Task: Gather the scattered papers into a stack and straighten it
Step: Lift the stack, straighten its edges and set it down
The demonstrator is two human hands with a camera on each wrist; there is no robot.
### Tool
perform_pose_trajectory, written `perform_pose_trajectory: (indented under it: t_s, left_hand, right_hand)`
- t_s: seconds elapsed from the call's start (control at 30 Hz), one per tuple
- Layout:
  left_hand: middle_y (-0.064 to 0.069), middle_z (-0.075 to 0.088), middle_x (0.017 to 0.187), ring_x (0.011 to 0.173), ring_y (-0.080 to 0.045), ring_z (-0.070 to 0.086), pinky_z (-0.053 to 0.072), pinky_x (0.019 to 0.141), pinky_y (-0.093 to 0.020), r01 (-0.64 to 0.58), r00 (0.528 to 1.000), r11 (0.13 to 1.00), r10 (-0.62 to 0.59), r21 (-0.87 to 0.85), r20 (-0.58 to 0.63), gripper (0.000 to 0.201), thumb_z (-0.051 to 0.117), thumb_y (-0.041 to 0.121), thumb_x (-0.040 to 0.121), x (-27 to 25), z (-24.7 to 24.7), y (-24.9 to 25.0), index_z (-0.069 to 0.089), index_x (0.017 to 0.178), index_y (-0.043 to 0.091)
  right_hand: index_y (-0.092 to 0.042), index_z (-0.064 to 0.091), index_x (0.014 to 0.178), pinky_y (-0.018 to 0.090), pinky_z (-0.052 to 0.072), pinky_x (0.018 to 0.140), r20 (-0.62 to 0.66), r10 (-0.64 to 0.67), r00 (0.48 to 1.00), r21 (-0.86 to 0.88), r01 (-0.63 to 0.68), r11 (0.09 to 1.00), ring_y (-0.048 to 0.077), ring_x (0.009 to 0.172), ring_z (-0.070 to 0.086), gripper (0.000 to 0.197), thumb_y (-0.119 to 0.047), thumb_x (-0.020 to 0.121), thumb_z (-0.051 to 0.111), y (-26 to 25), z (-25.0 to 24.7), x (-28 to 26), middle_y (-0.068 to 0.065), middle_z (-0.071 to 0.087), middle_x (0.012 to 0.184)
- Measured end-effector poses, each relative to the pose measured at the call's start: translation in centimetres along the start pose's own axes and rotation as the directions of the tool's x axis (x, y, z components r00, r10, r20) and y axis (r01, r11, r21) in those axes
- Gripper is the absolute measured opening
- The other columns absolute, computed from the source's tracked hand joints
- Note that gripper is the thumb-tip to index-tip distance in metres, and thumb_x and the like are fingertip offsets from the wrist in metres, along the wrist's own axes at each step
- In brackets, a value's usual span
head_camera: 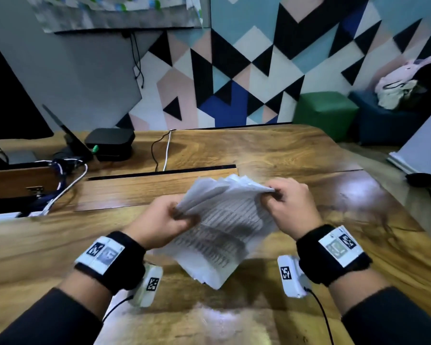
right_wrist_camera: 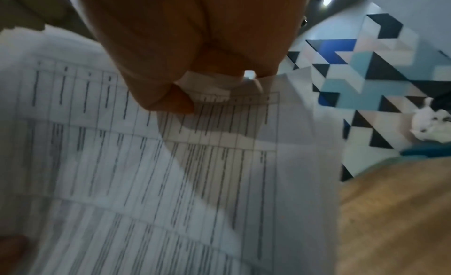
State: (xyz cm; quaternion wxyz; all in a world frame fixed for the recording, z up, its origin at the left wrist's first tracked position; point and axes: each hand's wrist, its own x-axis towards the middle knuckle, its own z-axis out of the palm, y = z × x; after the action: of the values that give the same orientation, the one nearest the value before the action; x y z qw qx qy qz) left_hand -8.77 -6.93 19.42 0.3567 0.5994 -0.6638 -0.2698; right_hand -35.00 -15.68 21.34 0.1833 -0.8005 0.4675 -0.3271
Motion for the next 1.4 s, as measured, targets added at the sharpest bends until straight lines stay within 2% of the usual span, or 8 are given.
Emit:
perform_pose_trajectory:
  t_s: [0.13,0.23,0.37,0.53,0.77,0.97,1.17,1.4]
  left_hand:
    - [0.011,0.063,0.068,0.062,0.002,0.053,0.047,0.06,-0.02,0.051,0.98,0.971,-0.093,-0.232,-0.178,0.015,0.072,0.019,0.073,0.3,1.4,-0.5,0.068,0.071,0.005]
    - [0.011,0.074,0.069,0.066,-0.002,0.065,0.053,0.063,-0.018,0.114,0.951,0.903,-0.22,-0.415,-0.218,0.006,0.076,0.002,0.079,-0.3,1.9,-1.3,0.072,0.082,0.003]
    - [-0.001,0.079,0.092,0.086,-0.011,0.074,0.058,0.072,-0.022,0.095,0.91,0.779,-0.321,-0.62,-0.263,0.02,0.064,-0.005,0.086,-0.8,3.4,-0.7,0.07,0.104,0.001]
    - [0.005,0.077,0.075,0.075,-0.002,0.072,0.057,0.07,-0.017,0.036,0.805,0.757,-0.409,-0.653,-0.43,0.019,0.063,-0.011,0.085,-1.1,6.0,-0.4,0.067,0.096,0.004]
    - [0.005,0.072,0.071,0.072,-0.015,0.063,0.053,0.069,-0.032,0.001,0.715,0.687,-0.508,-0.727,-0.48,0.025,0.055,0.006,0.067,-2.5,6.6,-2.8,0.061,0.091,0.003]
    - [-0.008,0.064,0.08,0.073,-0.018,0.064,0.055,0.058,-0.021,-0.019,0.767,0.592,-0.508,-0.805,-0.392,0.016,0.05,-0.005,0.072,-1.7,7.2,-0.9,0.056,0.087,-0.003]
    - [-0.006,0.069,0.088,0.08,-0.021,0.065,0.058,0.074,-0.031,0.06,0.722,0.712,-0.514,-0.699,-0.462,0.029,0.054,-0.015,0.086,-1.5,7.4,-0.7,0.061,0.087,0.013]
    - [-0.002,0.07,0.092,0.083,-0.01,0.068,0.055,0.069,-0.016,-0.125,0.708,0.746,-0.395,-0.654,-0.586,0.028,0.05,-0.017,0.089,-2.2,7.0,0.6,0.057,0.103,0.006]
  right_hand:
    - [-0.023,0.059,0.072,0.035,0.05,0.07,0.005,0.023,1.0,-0.019,-0.022,1.0,0.018,0.068,0.058,0.018,-0.038,0.065,0.053,-0.5,-2.4,0.6,-0.001,0.062,0.064]
    - [-0.025,0.062,0.071,0.018,0.046,0.06,-0.013,0.133,0.991,0.282,-0.124,0.951,0.001,0.061,0.057,0.01,-0.016,0.071,0.065,1.2,-3.5,1.0,-0.014,0.066,0.065]
    - [-0.014,0.067,0.086,0.03,0.053,0.071,0.15,0.341,0.928,0.774,-0.325,0.544,0.017,0.081,0.066,0.026,0.01,0.076,0.061,2.3,-0.7,0.0,-0.003,0.073,0.083]
    - [-0.014,0.068,0.074,0.01,0.05,0.057,-0.086,0.411,0.907,0.763,-0.206,0.613,-0.007,0.059,0.061,0.03,0.013,0.082,0.058,0.0,3.1,-2.0,-0.017,0.069,0.059]
    - [-0.01,0.06,0.067,0.02,0.047,0.056,-0.08,0.455,0.887,0.765,-0.239,0.599,0.004,0.059,0.056,0.024,0.01,0.08,0.055,1.9,5.1,-3.8,-0.008,0.064,0.058]
    - [-0.003,0.061,0.079,0.012,0.047,0.052,-0.01,0.442,0.897,0.796,-0.26,0.546,-0.005,0.053,0.057,0.019,0.016,0.078,0.056,1.0,5.0,-3.1,-0.009,0.064,0.058]
    - [-0.018,0.061,0.084,0.015,0.05,0.06,-0.036,0.492,0.87,0.788,-0.278,0.549,-0.004,0.062,0.061,0.032,0.014,0.08,0.057,1.2,4.9,-2.6,-0.002,0.066,0.077]
    - [-0.017,0.061,0.082,0.013,0.049,0.06,-0.108,0.425,0.899,0.809,-0.169,0.563,-0.002,0.062,0.062,0.029,0.012,0.079,0.06,-0.5,3.9,-3.3,-0.002,0.065,0.076]
